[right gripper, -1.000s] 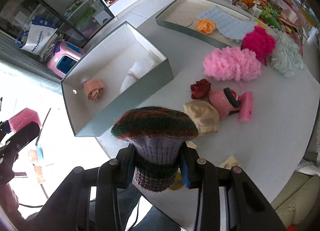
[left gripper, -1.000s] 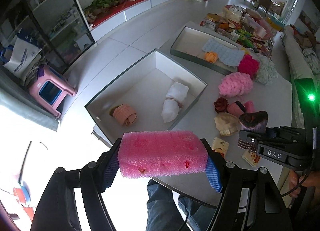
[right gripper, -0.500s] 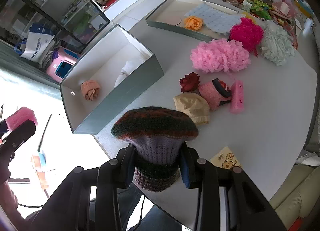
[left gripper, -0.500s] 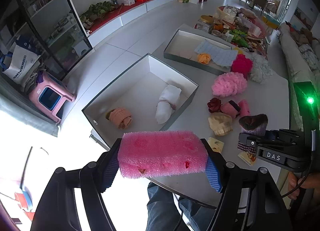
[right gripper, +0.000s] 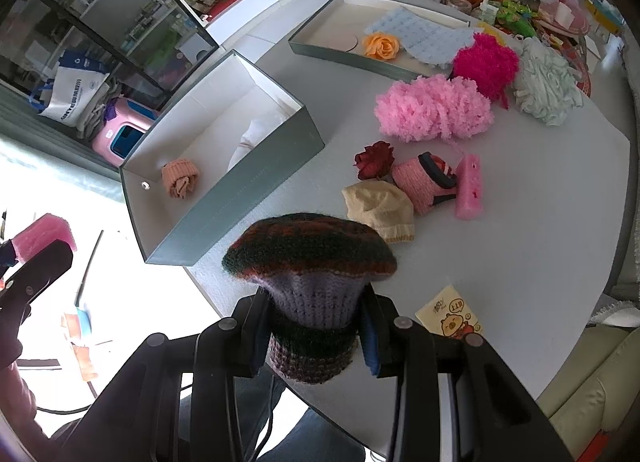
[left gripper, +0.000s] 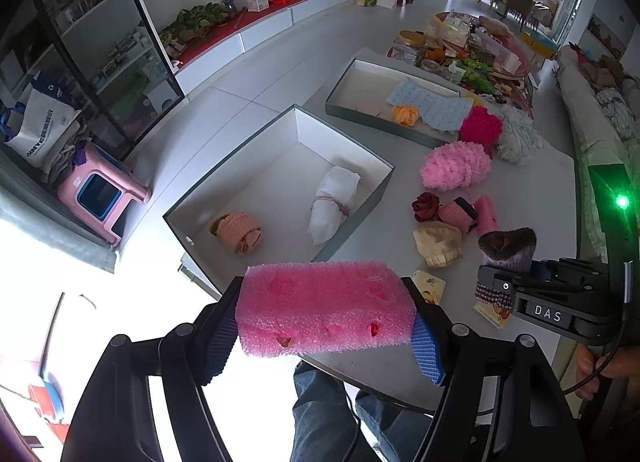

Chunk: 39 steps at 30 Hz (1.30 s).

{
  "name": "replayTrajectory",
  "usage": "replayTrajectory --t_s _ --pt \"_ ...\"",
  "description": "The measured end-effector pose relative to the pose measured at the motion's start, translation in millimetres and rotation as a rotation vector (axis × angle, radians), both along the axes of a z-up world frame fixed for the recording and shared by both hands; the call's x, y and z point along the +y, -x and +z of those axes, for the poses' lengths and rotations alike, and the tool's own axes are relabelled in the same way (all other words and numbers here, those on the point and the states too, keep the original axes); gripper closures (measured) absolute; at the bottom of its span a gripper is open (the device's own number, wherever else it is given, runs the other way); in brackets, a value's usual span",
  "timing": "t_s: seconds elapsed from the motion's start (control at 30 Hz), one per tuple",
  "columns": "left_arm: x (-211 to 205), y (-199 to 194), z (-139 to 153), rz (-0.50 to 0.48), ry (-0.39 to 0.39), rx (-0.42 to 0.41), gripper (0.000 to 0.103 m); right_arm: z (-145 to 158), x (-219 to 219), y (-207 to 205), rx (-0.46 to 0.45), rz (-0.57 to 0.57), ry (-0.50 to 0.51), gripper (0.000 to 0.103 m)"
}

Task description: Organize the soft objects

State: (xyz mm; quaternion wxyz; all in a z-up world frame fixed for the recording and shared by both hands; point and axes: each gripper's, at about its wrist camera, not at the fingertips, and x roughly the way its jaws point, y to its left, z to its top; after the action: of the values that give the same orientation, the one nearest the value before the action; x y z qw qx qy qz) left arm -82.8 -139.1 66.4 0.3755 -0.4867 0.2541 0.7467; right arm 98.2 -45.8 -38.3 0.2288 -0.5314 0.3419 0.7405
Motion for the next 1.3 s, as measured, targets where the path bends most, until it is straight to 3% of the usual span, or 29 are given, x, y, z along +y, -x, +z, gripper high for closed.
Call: replayTrajectory --t_s 0.73,1.1,1.3 --pt "5 2 -3 -0.018 0.008 0.004 0.028 -4 5 -7 0.000 -0.041 0.007 0.063" --pt "13 42 -15 -0.088 0.019 -0.019 0.028 -9 10 11 -0.013 -0.098 0.001 0.063" --pt "19 72 -26 -0.161 0.025 -0.039 0.028 -16 13 25 -0.034 -0.183 0.011 0.063"
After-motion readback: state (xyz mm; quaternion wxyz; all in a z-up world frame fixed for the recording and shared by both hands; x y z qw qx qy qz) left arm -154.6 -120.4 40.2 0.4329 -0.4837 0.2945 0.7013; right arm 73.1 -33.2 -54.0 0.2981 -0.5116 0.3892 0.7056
